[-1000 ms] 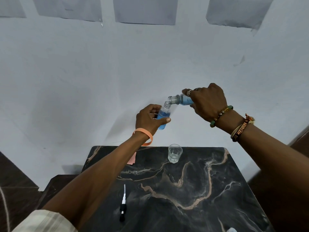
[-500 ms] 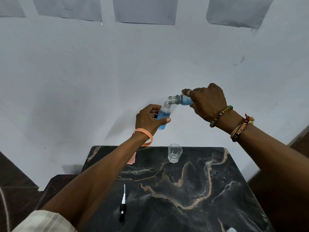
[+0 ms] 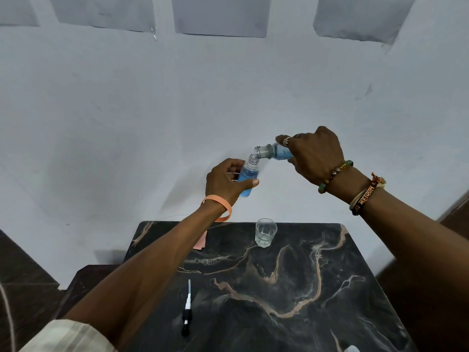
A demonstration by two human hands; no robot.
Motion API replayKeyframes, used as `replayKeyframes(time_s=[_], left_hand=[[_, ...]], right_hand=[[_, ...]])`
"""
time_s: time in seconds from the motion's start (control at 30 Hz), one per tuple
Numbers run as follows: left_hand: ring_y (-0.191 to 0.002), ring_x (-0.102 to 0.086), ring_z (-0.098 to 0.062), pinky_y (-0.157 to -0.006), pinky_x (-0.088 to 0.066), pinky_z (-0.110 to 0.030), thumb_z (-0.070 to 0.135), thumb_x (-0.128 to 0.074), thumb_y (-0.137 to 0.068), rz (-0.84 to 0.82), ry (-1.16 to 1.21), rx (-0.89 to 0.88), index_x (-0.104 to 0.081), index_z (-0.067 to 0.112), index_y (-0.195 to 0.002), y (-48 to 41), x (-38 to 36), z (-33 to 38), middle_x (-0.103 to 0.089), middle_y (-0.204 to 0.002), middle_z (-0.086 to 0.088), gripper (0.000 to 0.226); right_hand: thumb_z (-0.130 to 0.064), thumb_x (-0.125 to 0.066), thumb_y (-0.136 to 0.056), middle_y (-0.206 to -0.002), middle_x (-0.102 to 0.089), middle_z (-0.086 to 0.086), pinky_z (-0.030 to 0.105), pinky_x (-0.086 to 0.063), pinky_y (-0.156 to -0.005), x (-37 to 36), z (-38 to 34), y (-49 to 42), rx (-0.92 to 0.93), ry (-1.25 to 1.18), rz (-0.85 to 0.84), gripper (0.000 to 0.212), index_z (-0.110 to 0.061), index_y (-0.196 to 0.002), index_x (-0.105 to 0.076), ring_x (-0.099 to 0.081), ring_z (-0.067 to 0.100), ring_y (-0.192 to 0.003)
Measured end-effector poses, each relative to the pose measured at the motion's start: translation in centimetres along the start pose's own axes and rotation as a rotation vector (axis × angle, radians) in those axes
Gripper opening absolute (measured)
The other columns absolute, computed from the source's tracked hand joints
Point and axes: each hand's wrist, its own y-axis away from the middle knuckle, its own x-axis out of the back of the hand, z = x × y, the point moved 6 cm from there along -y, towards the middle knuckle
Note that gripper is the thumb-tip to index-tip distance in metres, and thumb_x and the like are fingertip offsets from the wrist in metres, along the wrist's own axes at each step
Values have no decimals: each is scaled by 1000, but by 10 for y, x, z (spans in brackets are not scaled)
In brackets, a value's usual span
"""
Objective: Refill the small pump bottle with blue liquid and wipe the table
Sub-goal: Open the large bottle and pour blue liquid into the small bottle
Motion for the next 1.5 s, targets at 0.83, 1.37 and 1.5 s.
replayKeyframes(time_s=[0.83,1.37,1.5], left_hand=[[-87,-63,-12,-72,-47,-13,34,-84,-68,2,-8,-4,-61,24,-106,1,1,-2,-69,-111,-1,46],[-88,-64,-15,-75,-50,-19,33,-85,-67,4,3,1,-62,22,-105,2,1,2,-69,-110,-2,46],[-89,-64,-15,-78,-51,-23,33,-85,-67,8,-5,3,-62,19,-109,2,2,1,-69,-111,-2,49]], right_hand=[[-24,-57,-90,-106,-69,2,35,-34,-77,-1,-1,1,5,3,2,46,-28,-135,-47,-63,32,-85],[-23,-56,-91,-106,-68,3,35,-34,-76,-1,0,0,7,13,2,46,-27,-136,-47,-63,32,-85],[-22,-56,-90,-105,-69,4,35,-34,-76,-1,-1,0,11,14,5,46,-27,-135,-48,-63,33,-84]])
